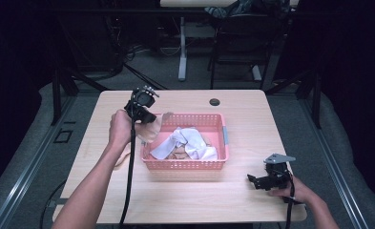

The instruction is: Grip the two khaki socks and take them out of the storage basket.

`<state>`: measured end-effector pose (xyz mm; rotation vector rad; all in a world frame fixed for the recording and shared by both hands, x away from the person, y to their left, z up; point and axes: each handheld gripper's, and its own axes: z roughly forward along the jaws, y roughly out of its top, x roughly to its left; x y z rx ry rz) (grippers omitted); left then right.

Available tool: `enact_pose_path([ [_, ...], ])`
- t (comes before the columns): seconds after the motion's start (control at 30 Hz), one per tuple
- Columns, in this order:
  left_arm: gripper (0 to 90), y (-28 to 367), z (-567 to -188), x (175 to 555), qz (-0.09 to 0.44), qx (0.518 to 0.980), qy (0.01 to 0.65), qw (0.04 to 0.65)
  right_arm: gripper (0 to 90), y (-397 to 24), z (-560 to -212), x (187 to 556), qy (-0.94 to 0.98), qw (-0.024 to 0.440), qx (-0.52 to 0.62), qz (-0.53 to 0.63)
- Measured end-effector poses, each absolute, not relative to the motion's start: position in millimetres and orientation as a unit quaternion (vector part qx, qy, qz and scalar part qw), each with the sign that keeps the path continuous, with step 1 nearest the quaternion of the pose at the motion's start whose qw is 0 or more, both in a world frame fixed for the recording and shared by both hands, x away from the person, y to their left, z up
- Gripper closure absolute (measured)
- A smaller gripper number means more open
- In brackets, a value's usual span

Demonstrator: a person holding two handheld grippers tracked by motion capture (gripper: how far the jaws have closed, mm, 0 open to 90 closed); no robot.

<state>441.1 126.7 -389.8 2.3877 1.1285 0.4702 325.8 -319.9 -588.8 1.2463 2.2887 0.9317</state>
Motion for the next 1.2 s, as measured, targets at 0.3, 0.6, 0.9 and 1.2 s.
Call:
enact_pose_path([
  [0.3, 87.2, 139.8, -377.3, 437.9, 0.181, 0.860, 0.415, 0.234, 0.0, -319.8, -588.8, 325.7, 0.812, 0.186, 0.443, 0.331],
  [0.6, 87.1, 169.7, -371.0, 430.9, 0.190, 0.847, 0.434, 0.239, 0.0, -319.6, -588.8, 325.3, 0.811, 0.186, 0.445, 0.331],
  [0.9, 87.1, 205.7, -382.7, 422.8, 0.180, 0.835, 0.463, 0.237, 0.0, -318.8, -589.3, 324.5, 0.808, 0.187, 0.448, 0.335],
  [1.2, 87.1, 233.0, -413.0, 418.4, 0.163, 0.825, 0.495, 0.218, 0.0, -318.6, -589.7, 324.5, 0.806, 0.187, 0.449, 0.337],
])
